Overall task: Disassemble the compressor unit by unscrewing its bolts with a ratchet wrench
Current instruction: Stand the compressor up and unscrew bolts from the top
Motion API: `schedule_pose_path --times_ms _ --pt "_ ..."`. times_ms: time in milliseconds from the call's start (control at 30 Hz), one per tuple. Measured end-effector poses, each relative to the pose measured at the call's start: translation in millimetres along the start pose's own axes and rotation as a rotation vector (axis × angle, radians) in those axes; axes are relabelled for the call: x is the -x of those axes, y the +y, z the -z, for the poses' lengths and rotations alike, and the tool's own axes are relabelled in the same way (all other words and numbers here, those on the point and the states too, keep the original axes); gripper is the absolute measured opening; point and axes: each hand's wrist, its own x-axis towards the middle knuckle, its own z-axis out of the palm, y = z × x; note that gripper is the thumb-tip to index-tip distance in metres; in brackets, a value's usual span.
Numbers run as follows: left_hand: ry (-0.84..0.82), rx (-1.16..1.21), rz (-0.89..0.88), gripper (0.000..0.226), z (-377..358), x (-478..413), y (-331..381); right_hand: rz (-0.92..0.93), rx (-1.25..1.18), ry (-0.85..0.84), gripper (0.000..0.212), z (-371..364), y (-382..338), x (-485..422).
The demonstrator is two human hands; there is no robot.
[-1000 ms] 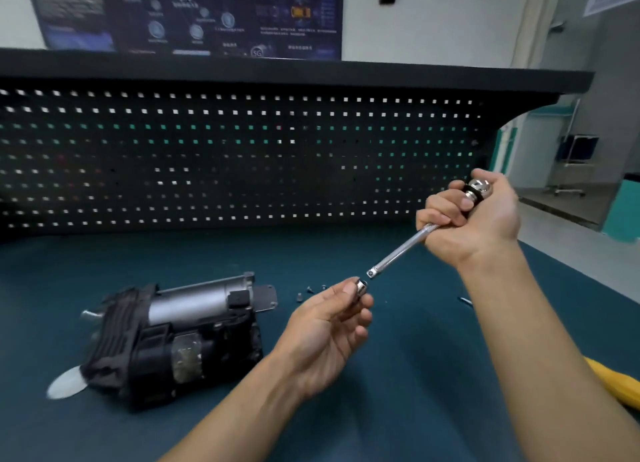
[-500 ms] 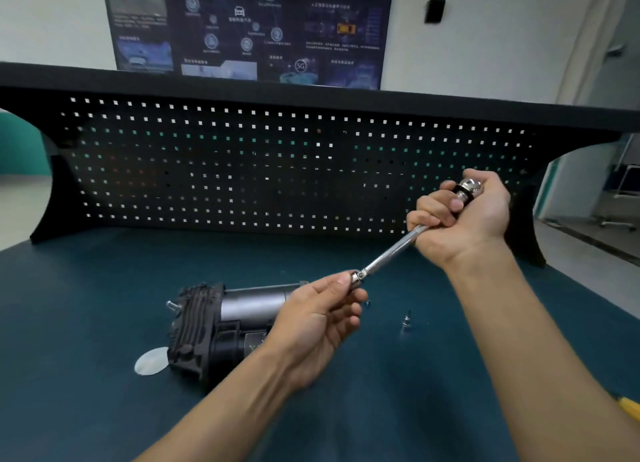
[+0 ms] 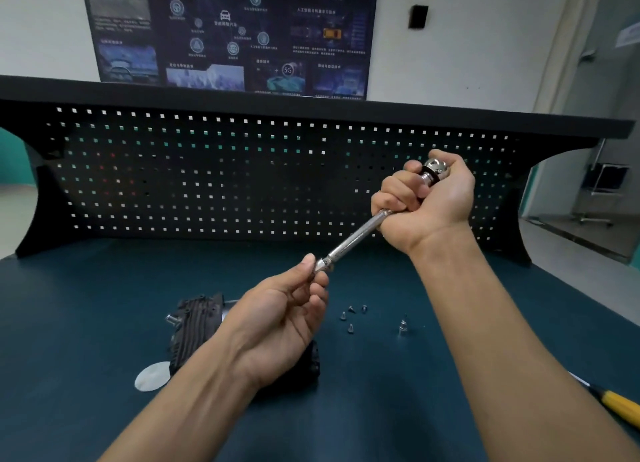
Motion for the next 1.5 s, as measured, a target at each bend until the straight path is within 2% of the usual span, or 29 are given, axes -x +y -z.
schedule_pose_path --times_ms 167,233,300,367,400,467,533,667,800,1000,1100,1500 --pt "0.009 0.039 0.006 0.028 9 -4 -1 0.020 0.113 -0.080 0.037 -6 10 6" --pt "0.032 -0.076 -0.023 0.029 16 -10 3 0.054 0.157 -0.063 0.036 -10 20 4" --pt "0.104 -0.424 -0.124 0.029 26 -19 14 0.092 0.240 0.010 0.033 -15 34 0" --pt "0.149 -0.950 -0.344 0.029 32 -25 32 0.105 0.332 0.072 0.027 -17 52 -4" --pt "0.106 -1.126 -0.448 0.030 33 -27 41 0.102 0.372 0.092 0.024 -16 61 -6" --pt "-0.054 -1.235 -0.531 0.033 34 -26 52 0.089 0.451 0.126 0.019 -13 79 -9" --pt "-0.174 -1.262 -0.523 0.031 37 -27 51 0.069 0.501 0.128 0.019 -10 93 -12" --pt "-0.178 -1.229 -0.521 0.015 56 -37 28 0.026 0.550 0.029 0.028 -5 107 -15" --pt "-0.171 -1.026 -0.528 0.029 72 -45 16 0.036 0.633 -0.031 0.037 -4 107 -25" --pt "-0.191 -0.952 -0.474 0.028 78 -62 14 -0.031 0.730 -0.042 0.038 -11 108 -44" --pt "-0.159 -0.956 -0.491 0.036 82 -65 6 -0.065 0.816 -0.072 0.033 -9 114 -48" --pt "-0.152 -0.883 -0.541 0.035 83 -60 -1 -0.084 0.775 -0.118 0.030 -11 112 -47"
